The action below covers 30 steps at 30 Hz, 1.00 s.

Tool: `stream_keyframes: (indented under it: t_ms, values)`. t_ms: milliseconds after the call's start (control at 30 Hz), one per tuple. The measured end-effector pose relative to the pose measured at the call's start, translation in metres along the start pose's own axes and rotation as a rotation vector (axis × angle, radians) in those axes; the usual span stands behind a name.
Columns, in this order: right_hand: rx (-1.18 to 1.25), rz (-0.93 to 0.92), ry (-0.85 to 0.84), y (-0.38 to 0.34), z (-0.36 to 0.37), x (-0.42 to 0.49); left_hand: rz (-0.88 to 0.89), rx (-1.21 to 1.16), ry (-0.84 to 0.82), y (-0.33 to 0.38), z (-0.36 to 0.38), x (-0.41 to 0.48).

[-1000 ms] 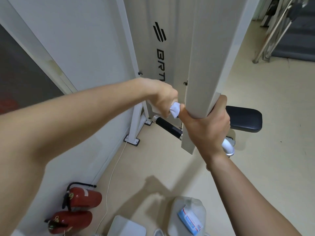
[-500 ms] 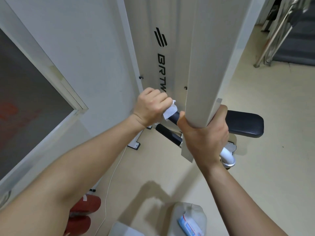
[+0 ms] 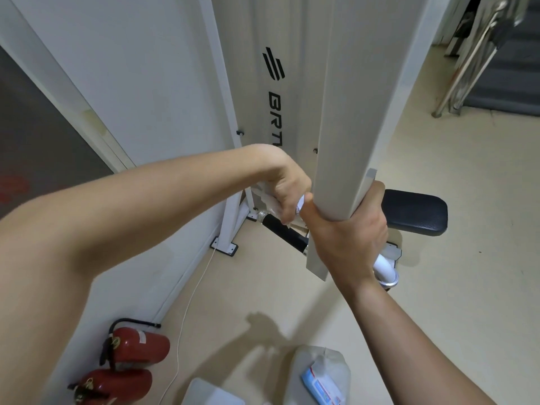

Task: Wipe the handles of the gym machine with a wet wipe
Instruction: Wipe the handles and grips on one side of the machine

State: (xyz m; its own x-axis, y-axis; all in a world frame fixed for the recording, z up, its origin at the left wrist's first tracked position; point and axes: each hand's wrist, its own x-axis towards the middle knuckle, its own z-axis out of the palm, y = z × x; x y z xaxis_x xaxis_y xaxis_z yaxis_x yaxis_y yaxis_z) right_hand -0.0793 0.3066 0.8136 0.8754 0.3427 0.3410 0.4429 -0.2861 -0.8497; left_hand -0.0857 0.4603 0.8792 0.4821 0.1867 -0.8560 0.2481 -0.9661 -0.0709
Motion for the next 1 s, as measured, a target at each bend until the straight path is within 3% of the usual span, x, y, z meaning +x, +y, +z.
stream_keyframes:
  t_ms: [133, 267, 300, 433, 567, 633, 733, 800, 867, 933, 1000]
  values:
    - [-0.012, 0.029, -0.011, -0.001, 0.001, 0.007, -0.033, 0.305, 0.759, -0.003, 0.034, 0.014]
    - [0.003, 0.036, -0.018, -0.005, 0.006, 0.003, 0.049, 0.311, 1.188, -0.001, 0.063, 0.029]
    - [0.002, 0.032, -0.018, -0.004, 0.008, 0.002, 0.060, 0.308, 1.186, -0.003, 0.063, 0.029]
    - [-0.002, 0.019, -0.016, -0.001, 0.010, 0.002, -0.027, 0.356, 0.771, -0.017, 0.038, 0.018]
    - [0.022, -0.015, -0.001, 0.002, 0.008, 0.008, -0.076, 0.161, 0.521, -0.034, 0.019, 0.003]
    - [0.015, -0.022, 0.007, 0.005, 0.006, 0.010, -0.088, 0.220, 0.638, -0.041, 0.025, 0.001]
    - [-0.013, -0.012, 0.028, 0.004, 0.006, 0.012, -0.093, 0.418, 1.115, -0.048, 0.052, 0.023]
    - [-0.016, -0.003, 0.044, 0.003, 0.007, 0.010, -0.120, 0.389, 1.465, -0.039, 0.071, 0.040]
    - [-0.009, -0.004, 0.051, 0.002, 0.008, 0.006, -0.132, 0.276, 1.664, -0.021, 0.079, 0.048]
    - [-0.003, -0.013, 0.053, 0.002, 0.009, 0.004, -0.072, 0.226, 1.745, -0.002, 0.083, 0.053]
    - [-0.001, -0.013, 0.043, 0.003, 0.009, 0.004, 0.002, 0.216, 1.604, 0.012, 0.077, 0.046]
